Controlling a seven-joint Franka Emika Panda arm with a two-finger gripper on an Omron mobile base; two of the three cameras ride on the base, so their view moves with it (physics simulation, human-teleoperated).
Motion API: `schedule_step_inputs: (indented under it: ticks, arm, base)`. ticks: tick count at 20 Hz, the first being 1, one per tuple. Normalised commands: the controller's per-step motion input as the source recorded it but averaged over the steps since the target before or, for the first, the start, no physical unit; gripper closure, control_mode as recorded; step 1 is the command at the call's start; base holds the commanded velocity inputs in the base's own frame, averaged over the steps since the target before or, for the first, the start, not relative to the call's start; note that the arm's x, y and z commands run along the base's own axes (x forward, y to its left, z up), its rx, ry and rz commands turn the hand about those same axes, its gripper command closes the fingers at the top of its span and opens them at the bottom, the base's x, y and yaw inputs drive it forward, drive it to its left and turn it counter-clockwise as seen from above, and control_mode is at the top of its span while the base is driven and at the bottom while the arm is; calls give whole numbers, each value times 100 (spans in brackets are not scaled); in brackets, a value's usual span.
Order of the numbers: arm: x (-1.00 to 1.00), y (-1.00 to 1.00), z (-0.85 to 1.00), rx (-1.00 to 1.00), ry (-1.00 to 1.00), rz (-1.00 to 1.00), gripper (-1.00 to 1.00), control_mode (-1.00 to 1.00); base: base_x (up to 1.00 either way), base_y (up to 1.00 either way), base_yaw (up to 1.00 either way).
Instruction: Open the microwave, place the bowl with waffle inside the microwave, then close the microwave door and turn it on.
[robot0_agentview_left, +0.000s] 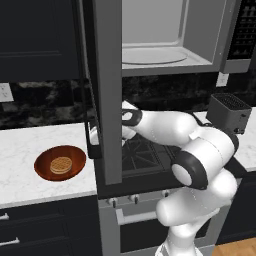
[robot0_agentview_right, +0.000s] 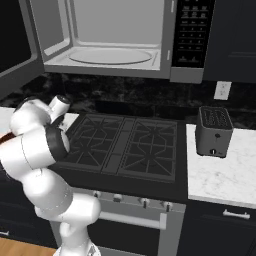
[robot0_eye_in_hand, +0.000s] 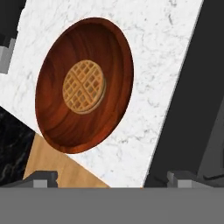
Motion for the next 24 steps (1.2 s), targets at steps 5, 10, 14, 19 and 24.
schedule_step_inputs:
  ticks: [5,10,14,19,24]
  arm:
    - [25,24,-22,0,-3,0,-100,-100]
    - [14,8,-21,0,-4,0,-100,-100]
    - [14,9,-28,0,-6,0,-100,-100]
    - [6,19,-15,0,-10,0,-100,-100]
    - [5,27,-13,0,-8,0,-100,-100]
  base:
    - [0,0,0]
    - [0,0,0]
    - [0,0,0]
    - [0,0,0]
    - [0,0,0]
